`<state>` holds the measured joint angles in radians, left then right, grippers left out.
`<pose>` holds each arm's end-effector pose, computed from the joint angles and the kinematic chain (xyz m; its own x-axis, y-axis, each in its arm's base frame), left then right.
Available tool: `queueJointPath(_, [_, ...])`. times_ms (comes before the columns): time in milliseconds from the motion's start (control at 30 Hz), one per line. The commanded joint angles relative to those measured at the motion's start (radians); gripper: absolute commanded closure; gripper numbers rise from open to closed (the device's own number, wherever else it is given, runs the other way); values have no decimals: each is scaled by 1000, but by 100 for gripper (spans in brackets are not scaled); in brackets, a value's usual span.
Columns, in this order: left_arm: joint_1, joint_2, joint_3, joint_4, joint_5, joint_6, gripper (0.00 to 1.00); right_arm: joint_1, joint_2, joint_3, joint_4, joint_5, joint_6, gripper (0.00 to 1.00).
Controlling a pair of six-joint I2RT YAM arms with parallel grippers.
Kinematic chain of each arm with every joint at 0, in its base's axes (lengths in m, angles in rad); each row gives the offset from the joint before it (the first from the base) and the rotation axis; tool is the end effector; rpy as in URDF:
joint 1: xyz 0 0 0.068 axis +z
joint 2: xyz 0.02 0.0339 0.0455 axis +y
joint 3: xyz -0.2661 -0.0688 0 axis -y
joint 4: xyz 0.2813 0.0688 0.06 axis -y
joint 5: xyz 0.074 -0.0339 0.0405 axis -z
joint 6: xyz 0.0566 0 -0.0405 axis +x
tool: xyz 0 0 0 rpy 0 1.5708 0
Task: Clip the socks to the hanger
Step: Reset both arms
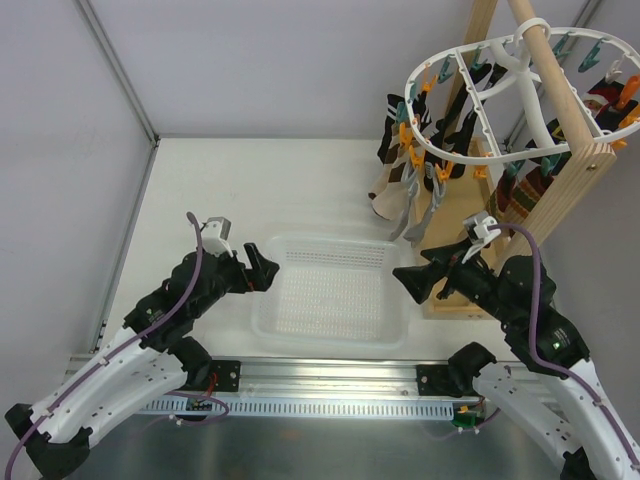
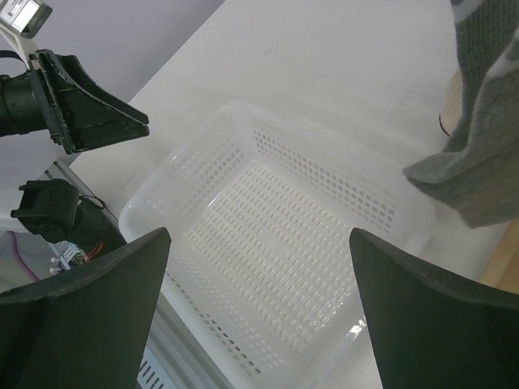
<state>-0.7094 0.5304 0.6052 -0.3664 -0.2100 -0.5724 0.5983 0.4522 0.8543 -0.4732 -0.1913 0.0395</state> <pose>0.1521 -0.1151 0.2918 -0.4464 -0.3150 -0.8376 0.2900 0.8346 -0.4684 0.1140 0.0907 0.3859 -0.0867 -0.0122 -0.9962 -0.7068 0.7054 0.0529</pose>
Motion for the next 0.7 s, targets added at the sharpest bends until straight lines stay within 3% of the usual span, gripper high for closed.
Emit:
queueJointPath(0, [5,14,7,-17,-14,-1,1,6,2,-1,64,16,-24,3])
queueJointPath(667, [5,10,24,-17,-57,2,1,6,16,9,48,44,-30,3])
